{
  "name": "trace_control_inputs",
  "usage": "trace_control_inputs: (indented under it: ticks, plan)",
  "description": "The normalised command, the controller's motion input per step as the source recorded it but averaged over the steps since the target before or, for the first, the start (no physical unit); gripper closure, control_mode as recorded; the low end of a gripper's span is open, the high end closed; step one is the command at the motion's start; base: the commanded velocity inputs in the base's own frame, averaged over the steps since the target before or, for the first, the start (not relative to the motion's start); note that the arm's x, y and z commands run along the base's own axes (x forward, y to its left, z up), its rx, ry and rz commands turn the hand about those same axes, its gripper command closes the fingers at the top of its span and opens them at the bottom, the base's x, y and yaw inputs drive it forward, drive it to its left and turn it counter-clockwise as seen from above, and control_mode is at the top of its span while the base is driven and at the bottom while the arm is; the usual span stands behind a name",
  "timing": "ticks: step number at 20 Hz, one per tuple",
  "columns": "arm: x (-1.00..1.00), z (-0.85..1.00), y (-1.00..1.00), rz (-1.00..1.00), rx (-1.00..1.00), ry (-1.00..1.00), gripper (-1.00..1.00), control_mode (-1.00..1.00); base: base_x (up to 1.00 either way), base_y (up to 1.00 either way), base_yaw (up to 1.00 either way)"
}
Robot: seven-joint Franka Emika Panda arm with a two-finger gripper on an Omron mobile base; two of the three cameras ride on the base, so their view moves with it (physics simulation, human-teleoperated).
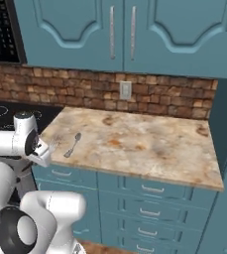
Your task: Take the fork and place it on the left side of the plate. Then take the spoon and place it on the right side of the plate. Make sure they're directly next to the plate.
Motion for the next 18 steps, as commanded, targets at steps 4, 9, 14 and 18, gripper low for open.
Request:
trace_control_inputs:
  ticks: [4,9,14,18]
  plan:
    - [0.00,0.00,0.00,0.00,0.00,0.00,1.00,1.00,-0.07,0.00,0.46]
    - [0.00,0.00,0.00,0.00,0.00,0.00,1.00,1.00,0.00,-0.01,0.65]
    - [0.00,0.00,0.00,0.00,0.00,0.00,1.00,1.00,0.00,0.00,0.83]
    - [0.00,0.00,0.00,0.00,0.00,0.00,1.00,1.00,0.00,0.00,0.93]
